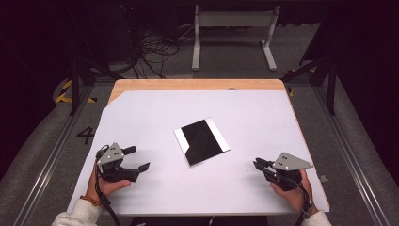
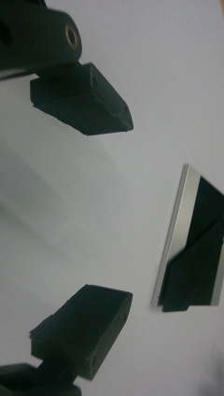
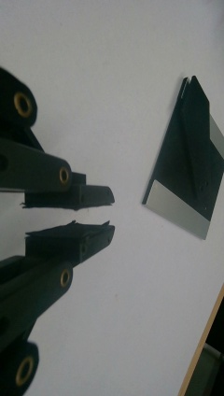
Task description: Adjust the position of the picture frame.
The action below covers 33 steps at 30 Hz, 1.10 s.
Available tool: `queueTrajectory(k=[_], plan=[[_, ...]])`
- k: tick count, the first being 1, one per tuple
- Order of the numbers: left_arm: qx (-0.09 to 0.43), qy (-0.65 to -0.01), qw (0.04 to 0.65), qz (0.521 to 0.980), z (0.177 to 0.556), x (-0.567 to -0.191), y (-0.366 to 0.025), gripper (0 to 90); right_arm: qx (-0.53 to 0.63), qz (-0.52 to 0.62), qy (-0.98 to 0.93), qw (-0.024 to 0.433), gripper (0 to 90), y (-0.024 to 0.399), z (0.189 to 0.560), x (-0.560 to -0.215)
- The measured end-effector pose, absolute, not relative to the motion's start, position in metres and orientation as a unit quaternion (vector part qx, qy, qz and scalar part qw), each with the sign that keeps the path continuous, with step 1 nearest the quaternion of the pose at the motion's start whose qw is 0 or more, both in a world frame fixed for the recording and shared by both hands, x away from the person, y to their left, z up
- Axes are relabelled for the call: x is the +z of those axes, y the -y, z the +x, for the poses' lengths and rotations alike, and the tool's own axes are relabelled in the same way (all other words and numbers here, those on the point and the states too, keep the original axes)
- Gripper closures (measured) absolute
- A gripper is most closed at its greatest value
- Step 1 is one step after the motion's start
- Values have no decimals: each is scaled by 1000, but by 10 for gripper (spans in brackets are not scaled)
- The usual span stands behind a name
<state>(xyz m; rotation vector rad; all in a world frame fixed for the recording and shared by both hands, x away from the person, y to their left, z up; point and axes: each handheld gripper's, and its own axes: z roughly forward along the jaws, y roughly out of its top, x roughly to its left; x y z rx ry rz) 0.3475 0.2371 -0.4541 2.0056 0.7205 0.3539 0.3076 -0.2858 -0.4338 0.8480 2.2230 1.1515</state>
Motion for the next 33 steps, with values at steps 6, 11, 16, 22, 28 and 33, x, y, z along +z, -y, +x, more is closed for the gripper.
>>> queueTrajectory(k=[6,11,16,22,28,33], plan=[[143,-300,450,829,345,-459,-235,221,431,330,-803,246,528,285,315,-432],[155,-293,448,830,342,-456,-235,207,422,333,-804,254,367,280,317,-434],[158,-296,446,830,344,-457,-234,179,417,334,-805,259,252,278,317,-434],[155,-295,439,835,356,-458,-228,176,415,341,-803,257,209,276,319,-436],[157,-282,438,839,374,-451,-221,225,418,346,-803,248,212,273,325,-438],[163,-275,441,839,389,-445,-218,248,420,352,-801,242,216,267,331,-439]])
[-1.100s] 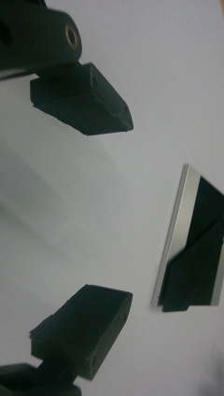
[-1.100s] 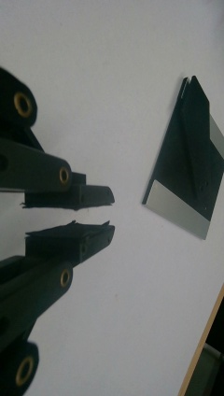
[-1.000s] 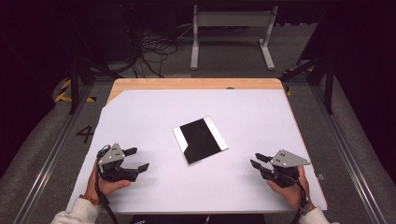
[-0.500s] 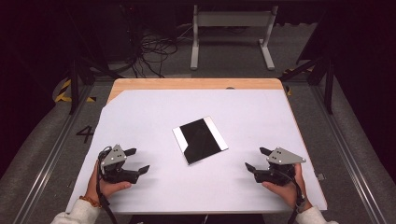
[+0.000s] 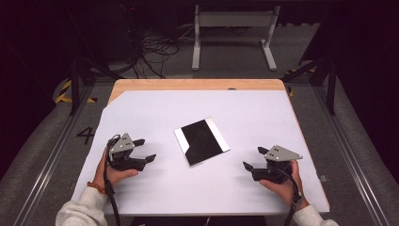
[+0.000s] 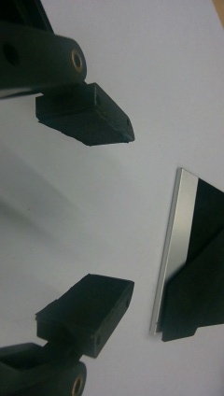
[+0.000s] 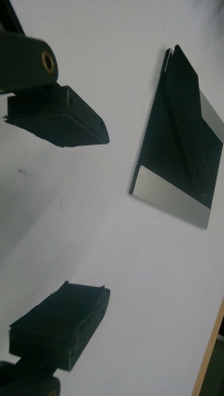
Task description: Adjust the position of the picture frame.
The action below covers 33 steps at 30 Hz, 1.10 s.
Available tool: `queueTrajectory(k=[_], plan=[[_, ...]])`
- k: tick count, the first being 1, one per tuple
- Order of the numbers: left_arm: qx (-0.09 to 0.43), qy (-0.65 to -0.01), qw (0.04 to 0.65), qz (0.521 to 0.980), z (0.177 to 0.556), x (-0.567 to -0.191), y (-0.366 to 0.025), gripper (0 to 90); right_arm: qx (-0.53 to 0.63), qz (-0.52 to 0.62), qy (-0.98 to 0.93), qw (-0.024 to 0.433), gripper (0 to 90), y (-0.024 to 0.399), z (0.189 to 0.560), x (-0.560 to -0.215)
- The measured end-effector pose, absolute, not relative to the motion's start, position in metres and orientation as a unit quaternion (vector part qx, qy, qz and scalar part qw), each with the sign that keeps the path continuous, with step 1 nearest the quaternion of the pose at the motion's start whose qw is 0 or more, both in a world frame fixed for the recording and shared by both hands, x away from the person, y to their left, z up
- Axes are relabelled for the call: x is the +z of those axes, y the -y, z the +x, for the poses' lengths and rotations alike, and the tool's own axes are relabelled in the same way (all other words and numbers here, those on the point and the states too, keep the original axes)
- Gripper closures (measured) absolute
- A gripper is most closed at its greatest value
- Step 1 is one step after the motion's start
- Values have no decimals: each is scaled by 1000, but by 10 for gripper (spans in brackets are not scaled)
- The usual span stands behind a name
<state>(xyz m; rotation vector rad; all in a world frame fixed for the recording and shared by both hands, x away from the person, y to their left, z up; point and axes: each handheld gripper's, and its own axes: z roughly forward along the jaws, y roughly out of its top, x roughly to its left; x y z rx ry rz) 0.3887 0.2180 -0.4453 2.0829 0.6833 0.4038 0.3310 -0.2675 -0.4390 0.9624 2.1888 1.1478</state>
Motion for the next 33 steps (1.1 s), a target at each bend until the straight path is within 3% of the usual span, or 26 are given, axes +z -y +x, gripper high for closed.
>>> queueTrajectory(k=[6,14,20,22,24,27,30,33], plan=[[155,-270,447,839,405,-444,-213,282,425,356,-796,242,240,261,340,-437],[139,-258,424,857,424,-446,-198,539,431,363,-791,237,297,251,352,-438],[134,-261,412,863,437,-446,-192,703,424,358,-801,224,482,245,360,-442],[134,-263,410,863,439,-447,-191,770,428,358,-801,217,617,244,362,-442],[133,-263,401,867,443,-448,-188,808,430,357,-802,209,695,243,364,-442],[133,-264,403,866,446,-448,-185,874,428,355,-805,205,753,241,366,-442],[131,-260,395,871,453,-447,-181,894,420,341,-818,194,863,230,369,-447],[137,-259,392,872,459,-446,-177,897,417,336,-822,191,894,226,370,-448]])
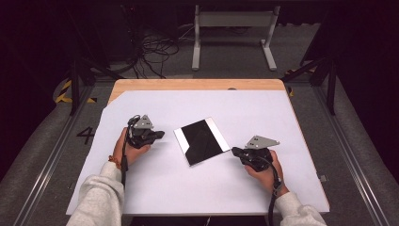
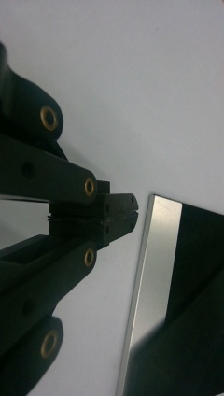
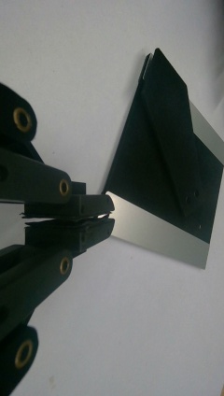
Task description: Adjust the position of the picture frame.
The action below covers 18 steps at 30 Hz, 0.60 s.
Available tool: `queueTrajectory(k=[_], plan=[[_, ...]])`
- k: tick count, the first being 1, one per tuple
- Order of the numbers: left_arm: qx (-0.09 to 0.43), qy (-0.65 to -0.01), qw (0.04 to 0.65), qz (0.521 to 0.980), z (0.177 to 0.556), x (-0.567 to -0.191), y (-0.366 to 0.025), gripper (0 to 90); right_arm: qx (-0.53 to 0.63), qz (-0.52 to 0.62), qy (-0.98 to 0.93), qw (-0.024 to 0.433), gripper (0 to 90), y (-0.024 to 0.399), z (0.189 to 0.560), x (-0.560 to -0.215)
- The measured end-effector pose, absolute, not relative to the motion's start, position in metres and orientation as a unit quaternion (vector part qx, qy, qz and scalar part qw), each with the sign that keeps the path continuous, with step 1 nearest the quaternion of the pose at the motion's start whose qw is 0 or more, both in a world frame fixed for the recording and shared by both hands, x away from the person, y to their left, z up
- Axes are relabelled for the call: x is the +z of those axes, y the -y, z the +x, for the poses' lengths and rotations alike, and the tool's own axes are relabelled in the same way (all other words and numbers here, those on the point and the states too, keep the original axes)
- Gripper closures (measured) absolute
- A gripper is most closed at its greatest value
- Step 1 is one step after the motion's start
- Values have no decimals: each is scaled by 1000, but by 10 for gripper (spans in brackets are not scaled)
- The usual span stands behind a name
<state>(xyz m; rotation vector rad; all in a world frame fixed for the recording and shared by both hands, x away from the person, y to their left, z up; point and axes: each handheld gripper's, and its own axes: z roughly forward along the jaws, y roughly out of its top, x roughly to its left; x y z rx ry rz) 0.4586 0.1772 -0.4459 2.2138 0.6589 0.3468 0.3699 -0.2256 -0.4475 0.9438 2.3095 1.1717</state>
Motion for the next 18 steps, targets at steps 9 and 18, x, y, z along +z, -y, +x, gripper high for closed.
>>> queueTrajectory(k=[9,18], plan=[[134,-273,378,874,479,-455,-158,896,405,324,-835,185,900,207,375,-453],[130,-287,381,869,485,-465,-155,889,395,329,-839,180,900,204,378,-459]])
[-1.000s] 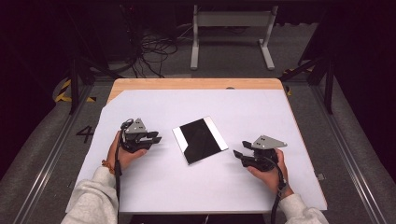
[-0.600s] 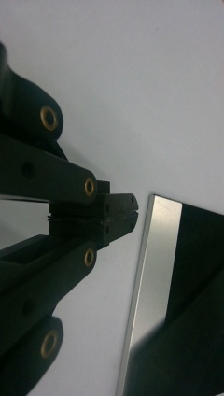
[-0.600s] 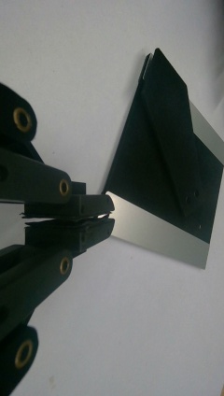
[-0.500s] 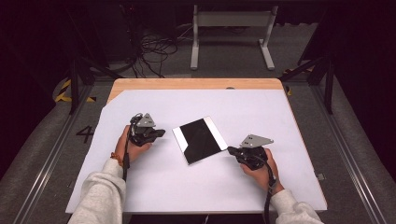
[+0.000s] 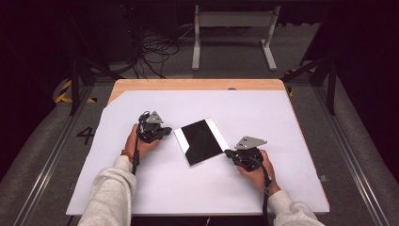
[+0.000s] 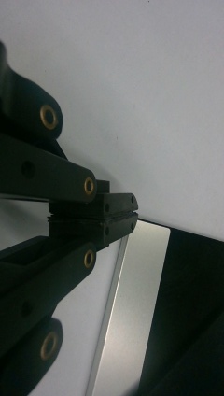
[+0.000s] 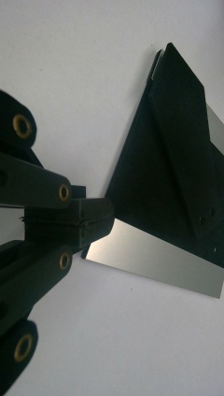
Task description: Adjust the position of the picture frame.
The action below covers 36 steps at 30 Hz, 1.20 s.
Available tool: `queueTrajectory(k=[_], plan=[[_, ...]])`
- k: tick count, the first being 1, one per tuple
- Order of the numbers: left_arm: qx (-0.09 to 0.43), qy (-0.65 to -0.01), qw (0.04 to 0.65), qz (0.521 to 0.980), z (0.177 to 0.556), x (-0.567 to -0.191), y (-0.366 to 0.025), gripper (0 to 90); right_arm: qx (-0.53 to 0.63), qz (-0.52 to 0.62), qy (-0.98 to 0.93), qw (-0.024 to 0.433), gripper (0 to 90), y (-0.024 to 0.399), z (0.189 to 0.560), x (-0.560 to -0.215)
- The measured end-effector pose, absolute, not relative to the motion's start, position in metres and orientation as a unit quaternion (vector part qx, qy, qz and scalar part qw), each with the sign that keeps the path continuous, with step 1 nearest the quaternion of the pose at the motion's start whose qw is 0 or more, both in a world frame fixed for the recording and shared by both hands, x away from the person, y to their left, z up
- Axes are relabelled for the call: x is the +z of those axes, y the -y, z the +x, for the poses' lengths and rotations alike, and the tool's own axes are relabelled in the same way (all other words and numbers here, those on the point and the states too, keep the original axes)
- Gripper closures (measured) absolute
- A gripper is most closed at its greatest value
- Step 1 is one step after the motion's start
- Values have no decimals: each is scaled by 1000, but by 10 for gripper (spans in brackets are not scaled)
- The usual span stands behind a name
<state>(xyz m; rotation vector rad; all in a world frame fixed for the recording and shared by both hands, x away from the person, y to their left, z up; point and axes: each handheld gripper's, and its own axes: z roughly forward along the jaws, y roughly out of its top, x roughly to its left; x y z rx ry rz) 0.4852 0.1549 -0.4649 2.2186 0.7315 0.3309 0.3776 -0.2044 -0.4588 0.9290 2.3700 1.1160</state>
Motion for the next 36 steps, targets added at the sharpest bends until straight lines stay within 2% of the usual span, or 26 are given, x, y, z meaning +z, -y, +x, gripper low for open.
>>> queueTrajectory(k=[9,11,15,18,30,36], plan=[[122,-279,390,869,481,-461,-149,877,386,324,-843,187,900,202,377,-459],[132,-280,396,865,479,-456,-152,879,387,323,-844,186,899,202,377,-459],[121,-289,404,859,476,-441,-156,895,386,323,-844,186,899,202,377,-459],[141,-284,400,860,477,-430,-156,895,385,323,-845,185,899,201,377,-459],[129,-290,353,880,500,-452,-135,893,386,322,-845,184,900,199,377,-458],[116,-303,355,877,509,-458,-131,881,380,324,-846,188,900,199,377,-459]])
